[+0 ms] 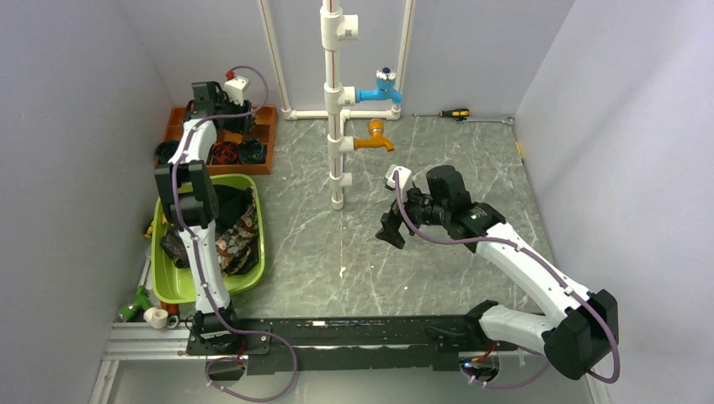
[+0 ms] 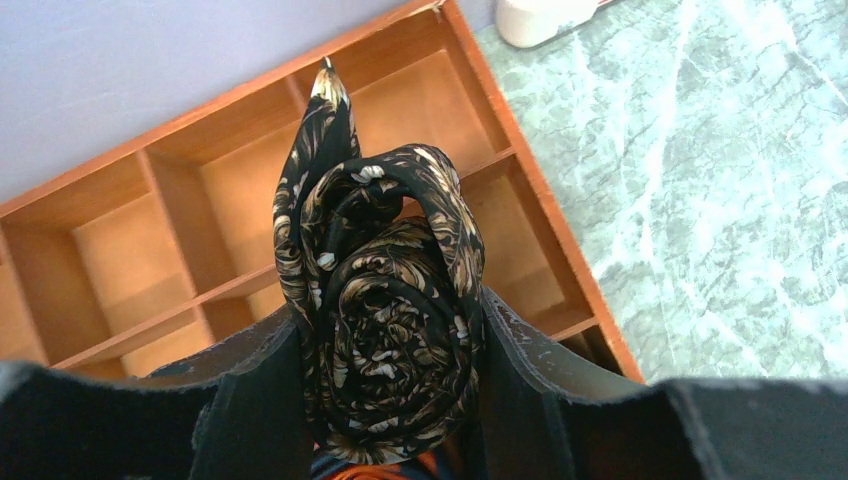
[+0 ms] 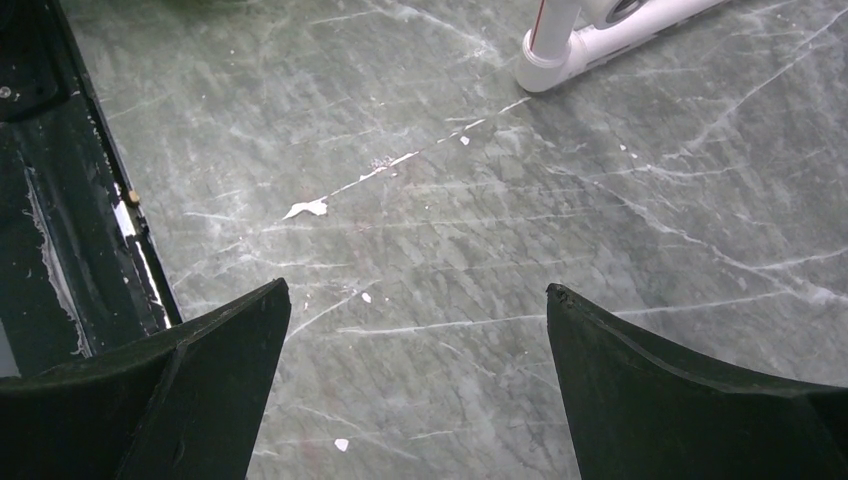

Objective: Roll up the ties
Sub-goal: Place the tie in the storage box.

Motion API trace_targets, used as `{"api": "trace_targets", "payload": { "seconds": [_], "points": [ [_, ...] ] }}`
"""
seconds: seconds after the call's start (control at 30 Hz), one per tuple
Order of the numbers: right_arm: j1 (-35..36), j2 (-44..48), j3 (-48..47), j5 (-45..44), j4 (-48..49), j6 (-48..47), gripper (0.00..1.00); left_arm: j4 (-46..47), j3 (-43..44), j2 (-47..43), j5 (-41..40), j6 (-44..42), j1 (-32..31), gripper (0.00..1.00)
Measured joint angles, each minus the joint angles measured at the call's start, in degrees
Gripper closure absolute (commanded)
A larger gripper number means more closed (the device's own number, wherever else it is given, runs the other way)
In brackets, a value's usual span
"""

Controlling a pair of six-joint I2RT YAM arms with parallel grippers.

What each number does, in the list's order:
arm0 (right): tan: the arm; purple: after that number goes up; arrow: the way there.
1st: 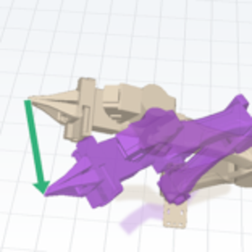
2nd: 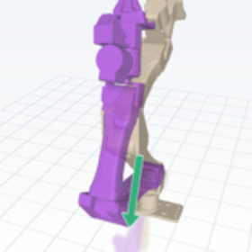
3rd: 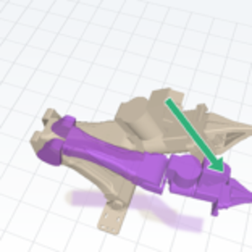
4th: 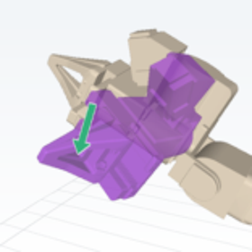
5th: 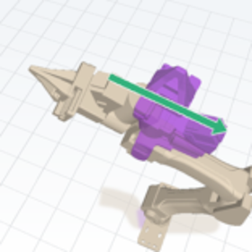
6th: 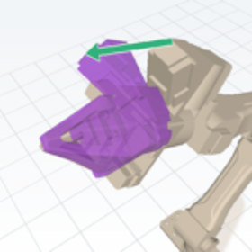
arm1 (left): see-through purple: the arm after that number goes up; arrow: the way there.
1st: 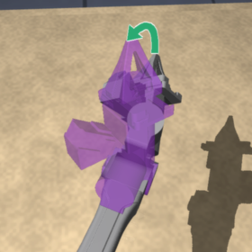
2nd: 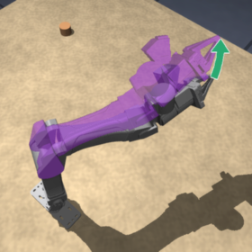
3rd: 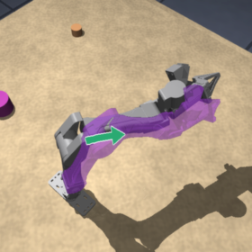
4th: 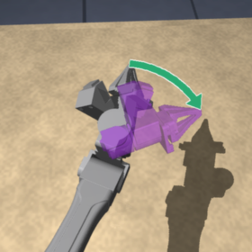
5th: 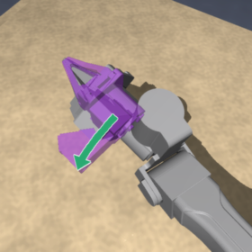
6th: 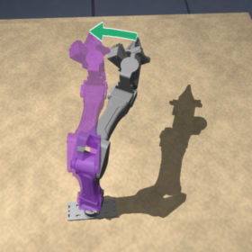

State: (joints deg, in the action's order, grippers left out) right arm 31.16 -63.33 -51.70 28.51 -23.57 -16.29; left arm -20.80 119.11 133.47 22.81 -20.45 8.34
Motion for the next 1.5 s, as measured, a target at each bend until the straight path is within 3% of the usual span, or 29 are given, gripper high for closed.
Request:
{"api": "trace_targets", "payload": {
  "seconds": [0.67, 1.37, 1.5],
  "points": [
    [-0.2, -2.2, -1.0, -0.6, -0.4, -0.8, 0.0, -9.2, 7.7, 7.8, 2.3, -15.4, -1.9, 1.0],
    [-2.1, -5.0, -3.5, -0.5, -1.9, -3.1, 0.01, -14.5, 5.2, 6.3, 6.4, -45.0, -2.3, 1.0],
    [-2.3, -5.2, -3.5, -0.5, -2.1, -3.1, 0.01, -17.9, 8.4, 7.7, 5.6, -48.5, -2.3, 1.0]
  ]
}}
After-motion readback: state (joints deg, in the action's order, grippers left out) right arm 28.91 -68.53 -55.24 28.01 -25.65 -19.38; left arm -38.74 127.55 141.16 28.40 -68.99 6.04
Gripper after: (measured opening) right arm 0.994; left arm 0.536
